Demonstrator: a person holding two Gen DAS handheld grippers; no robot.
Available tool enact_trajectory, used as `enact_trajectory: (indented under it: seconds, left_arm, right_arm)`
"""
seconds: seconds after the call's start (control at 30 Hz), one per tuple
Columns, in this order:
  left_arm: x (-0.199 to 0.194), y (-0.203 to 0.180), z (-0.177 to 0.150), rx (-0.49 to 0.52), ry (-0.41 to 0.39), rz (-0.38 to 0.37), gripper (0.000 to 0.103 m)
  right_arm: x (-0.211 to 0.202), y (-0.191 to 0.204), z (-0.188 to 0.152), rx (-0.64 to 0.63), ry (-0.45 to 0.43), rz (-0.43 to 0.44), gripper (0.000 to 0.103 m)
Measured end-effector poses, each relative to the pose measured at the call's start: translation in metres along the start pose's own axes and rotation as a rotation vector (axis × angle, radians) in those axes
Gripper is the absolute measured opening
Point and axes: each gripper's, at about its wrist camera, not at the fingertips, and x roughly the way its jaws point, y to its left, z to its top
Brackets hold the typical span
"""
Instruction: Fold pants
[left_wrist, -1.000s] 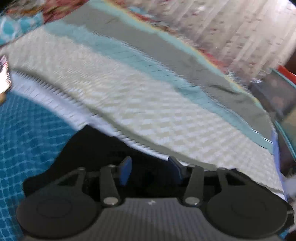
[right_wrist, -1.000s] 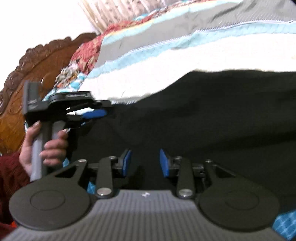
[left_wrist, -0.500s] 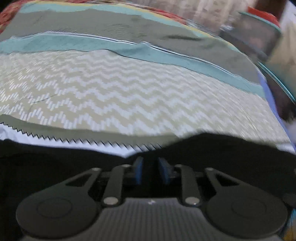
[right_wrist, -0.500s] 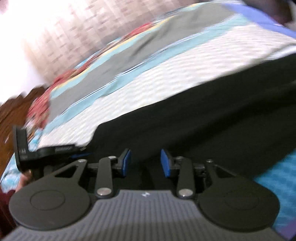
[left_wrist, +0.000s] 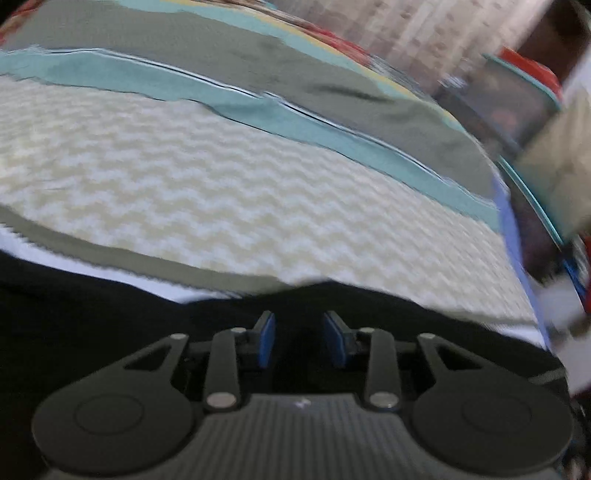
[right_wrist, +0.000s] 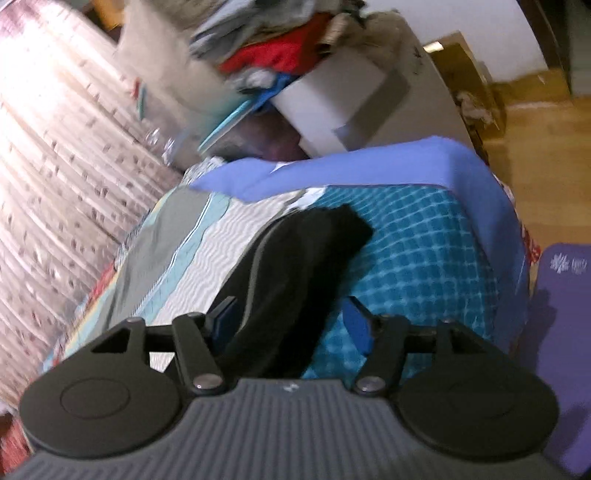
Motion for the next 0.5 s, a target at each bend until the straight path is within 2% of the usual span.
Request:
enact_trajectory:
  seconds: [0.13, 0.27, 0.37, 0.43, 0.47, 0.5]
  left_arm:
    - [0.015, -0.045, -0.017, 0.116, 0.071, -0.053, 0.033]
    - [0.034, -0.08, -0.044, 0.226, 0.145, -0.041, 0.035]
    - [0.044, -0.093, -0.056, 0.298, 0.131, -0.004, 0.046]
    - [0.046, -0.099, -0.062, 0.333, 0.121, 0.017, 0.048]
    - [0.046, -0.101, -0.063, 0.336, 0.121, 0.021, 0.048]
    - [0.047, -0.101, -0.063, 0.336, 0.121, 0.023, 0.048]
  right_arm:
    - [0.023, -0.014, 0.012, -0.034, 0.0, -0.001, 0.064]
    - [0.036, -0.03, 0.034, -0.015, -0.038, 0.018, 0.063]
    - [0.043, -0.034, 0.043, -0.004, -0.019, 0.042, 0.063]
    - [0.05, -0.035, 0.046, -0.011, -0.013, 0.052, 0.061]
    - [0.051, -0.035, 0.047, -0.022, -0.009, 0.053, 0.055]
    - [0.053, -0.034, 0.047, -0.032, -0.002, 0.052, 0.044]
